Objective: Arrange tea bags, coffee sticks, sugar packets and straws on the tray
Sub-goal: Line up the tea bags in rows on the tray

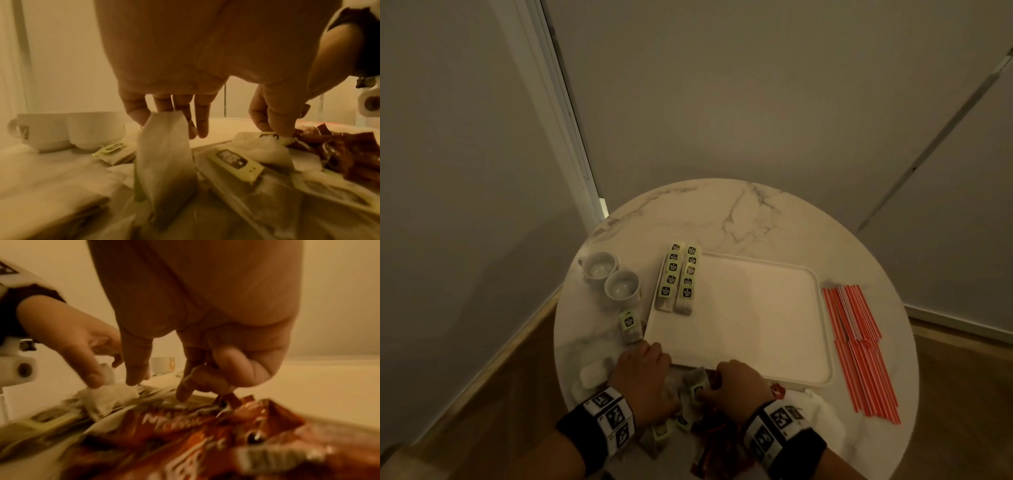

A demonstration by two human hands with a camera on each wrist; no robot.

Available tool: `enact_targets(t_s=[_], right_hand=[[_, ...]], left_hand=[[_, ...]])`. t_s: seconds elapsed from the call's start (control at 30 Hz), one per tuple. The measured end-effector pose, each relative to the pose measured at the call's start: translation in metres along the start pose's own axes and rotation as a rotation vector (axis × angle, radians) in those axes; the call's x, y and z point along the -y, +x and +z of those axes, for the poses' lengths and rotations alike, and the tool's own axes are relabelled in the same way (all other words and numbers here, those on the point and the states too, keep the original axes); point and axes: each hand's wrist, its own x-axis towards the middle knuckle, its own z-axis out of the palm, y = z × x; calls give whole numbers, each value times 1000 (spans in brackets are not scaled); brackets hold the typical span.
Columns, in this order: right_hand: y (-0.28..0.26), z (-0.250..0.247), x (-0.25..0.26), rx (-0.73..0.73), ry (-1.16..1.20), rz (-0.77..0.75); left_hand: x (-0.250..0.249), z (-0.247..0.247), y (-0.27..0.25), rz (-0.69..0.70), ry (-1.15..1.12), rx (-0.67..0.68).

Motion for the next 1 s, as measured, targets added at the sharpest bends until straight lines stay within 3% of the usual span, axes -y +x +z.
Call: enact_targets(t_s=[0.17, 0.37, 0.53, 0.7, 0.8, 0.87, 1.0], right_hand=[[-4, 8, 6, -16, -8, -41], [10, 18, 3, -11, 173, 84], [10, 17, 4, -49, 218, 7], [2, -12, 1, -132, 479, -92], [-2, -42, -1, -157, 546, -199], [-3, -62, 0, -133, 578, -283], [-6, -96, 8, -128, 513, -422]], left_hand=[[-7, 3, -3, -154, -10, 17], [-15, 8, 6, -131, -76, -7], [-15, -5, 10, -163, -265, -89], [-3, -34, 9, -227, -824, -267], [0, -54, 12, -302, -1367, -349], [-2, -66, 15, -297, -1647, -317], [-14, -79, 16, -139, -1671, -109]])
